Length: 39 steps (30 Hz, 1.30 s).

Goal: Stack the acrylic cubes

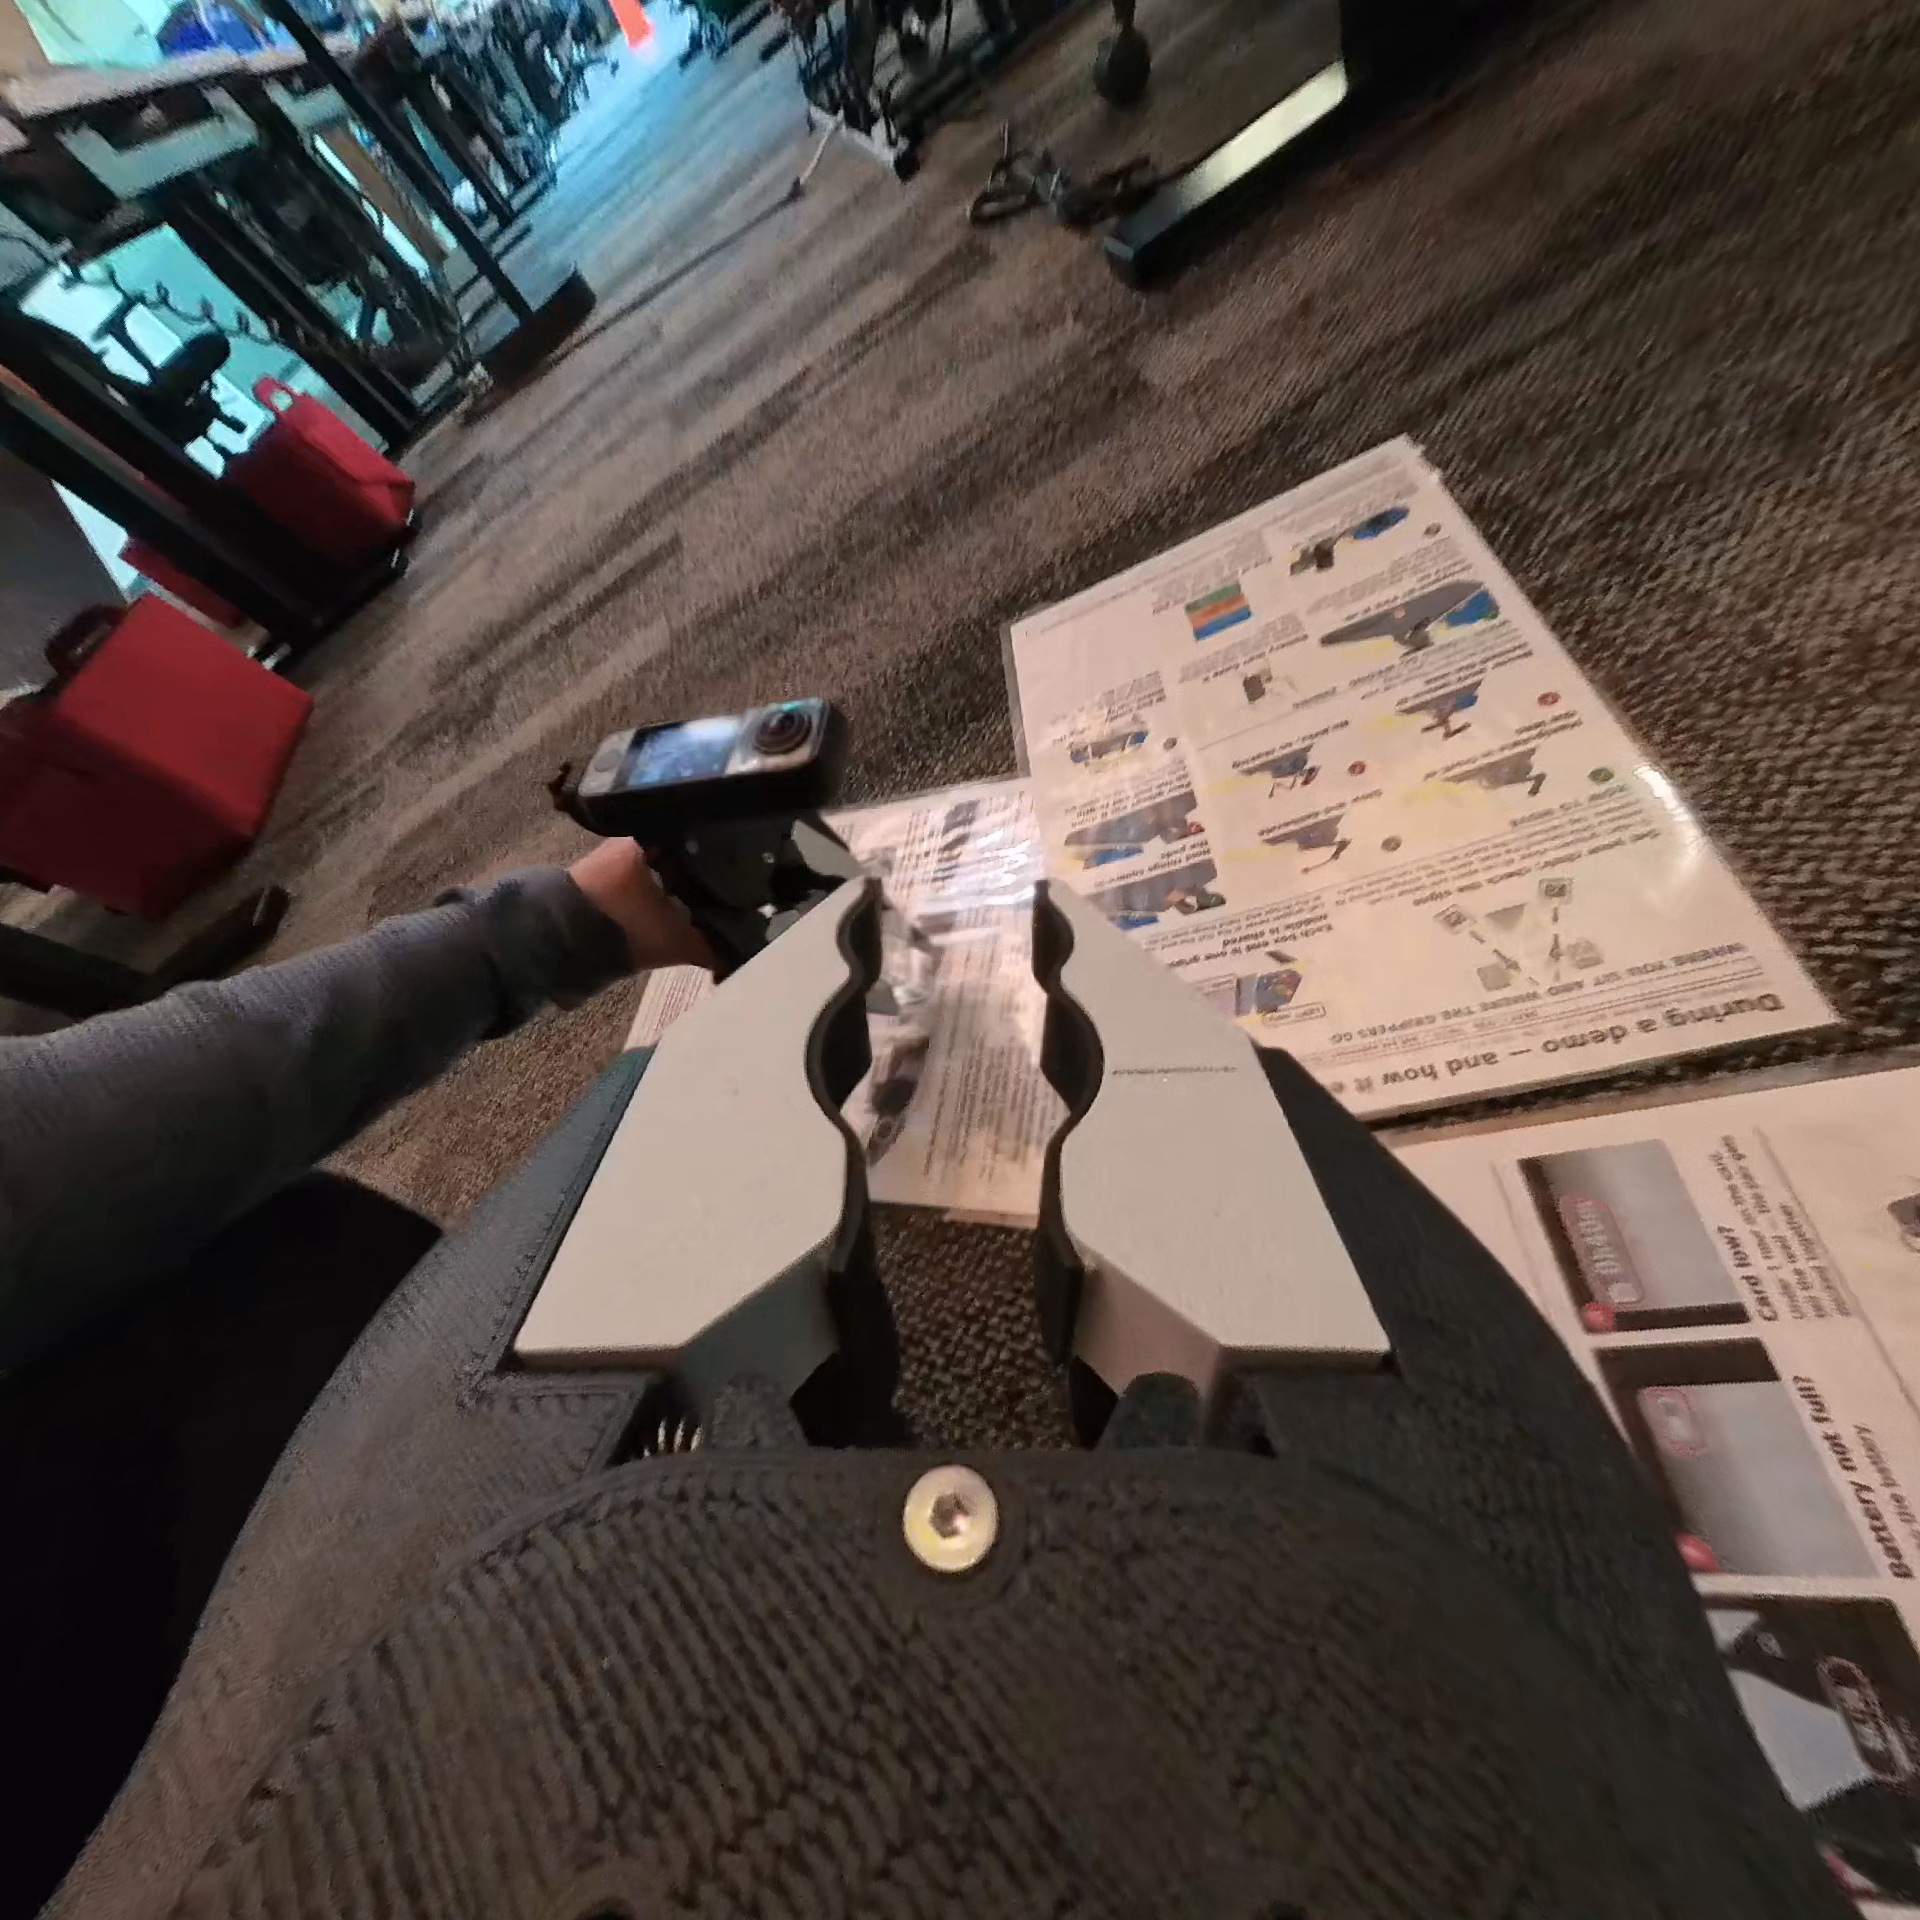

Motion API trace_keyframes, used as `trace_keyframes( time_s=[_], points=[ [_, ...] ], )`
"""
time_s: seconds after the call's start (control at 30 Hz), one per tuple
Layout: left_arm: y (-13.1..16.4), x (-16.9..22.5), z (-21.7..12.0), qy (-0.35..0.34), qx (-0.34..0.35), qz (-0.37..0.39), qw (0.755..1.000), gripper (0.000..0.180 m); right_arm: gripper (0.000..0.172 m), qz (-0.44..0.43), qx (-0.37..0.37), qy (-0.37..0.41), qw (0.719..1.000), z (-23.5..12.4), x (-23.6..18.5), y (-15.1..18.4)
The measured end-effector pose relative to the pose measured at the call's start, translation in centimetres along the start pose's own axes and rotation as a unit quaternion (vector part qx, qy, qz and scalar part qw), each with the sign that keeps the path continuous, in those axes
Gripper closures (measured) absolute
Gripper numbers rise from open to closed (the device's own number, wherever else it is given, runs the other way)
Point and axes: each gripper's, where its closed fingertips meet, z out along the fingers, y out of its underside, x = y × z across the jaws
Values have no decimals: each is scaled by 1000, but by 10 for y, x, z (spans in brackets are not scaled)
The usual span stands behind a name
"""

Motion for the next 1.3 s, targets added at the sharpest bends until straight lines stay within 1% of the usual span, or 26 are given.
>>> trace_keyframes(
  time_s=[0.07,0.13,0.23,0.3,0.37,0.47,0.5,0.53,0.6,0.63,0.67,0.73,0.83,0.9,0.93,1.0,1.07,1.13,1.17,1.23,1.3],
  points=[
    [-51,-10,-7,-7,51,-13,999,134,147,-1,14,14,1000,-9,6,-9],
    [-103,-15,-7,8,78,-27,997,134,148,1,19,25,999,-17,11,-12],
    [-168,-17,8,28,66,-22,997,135,148,9,24,33,999,-27,18,-14],
    [-197,-12,24,45,31,3,999,134,148,13,30,37,999,-32,24,-17],
    [-211,-7,41,53,-15,50,997,134,148,19,35,44,998,-36,32,-18],
    [-208,-6,66,51,-88,117,988,135,148,40,44,40,997,-40,39,-20],
    [-206,-7,72,48,-102,135,984,135,148,46,46,35,997,-40,40,-20],
    [-210,-7,74,47,-98,145,983,135,148,49,47,32,997,-40,39,-21],
    [-218,-6,74,55,-80,132,987,135,148,46,46,31,997,-39,37,-21],
    [-217,-4,74,66,-80,124,987,131,147,41,43,33,998,-38,36,-20],
    [-215,-6,71,62,-77,118,988,110,147,36,40,36,998,-38,36,-19],
    [-208,-13,59,52,-49,113,991,94,147,32,36,40,998,-37,36,-17],
    [-188,-26,21,36,45,80,995,86,146,36,35,34,998,-35,33,-15],
    [-154,-28,-7,46,91,53,993,86,146,35,34,31,998,-33,30,-15],
    [-131,-26,-17,53,101,44,993,87,146,33,33,30,998,-31,28,-14],
    [-79,-22,-32,54,97,34,993,91,146,28,28,26,999,-27,24,-13],
    [-30,-8,-38,60,89,36,994,102,146,22,19,27,999,-22,22,-9],
    [12,5,-38,54,68,46,995,111,146,16,10,29,999,-17,21,-5],
    [30,12,-36,53,54,53,996,118,146,15,5,30,999,-15,21,-3],
    [62,27,-32,74,18,52,996,136,146,15,-6,30,999,-11,21,3],
    [82,42,-27,98,-5,41,994,138,146,17,-13,29,999,-8,21,7]
  ],
)
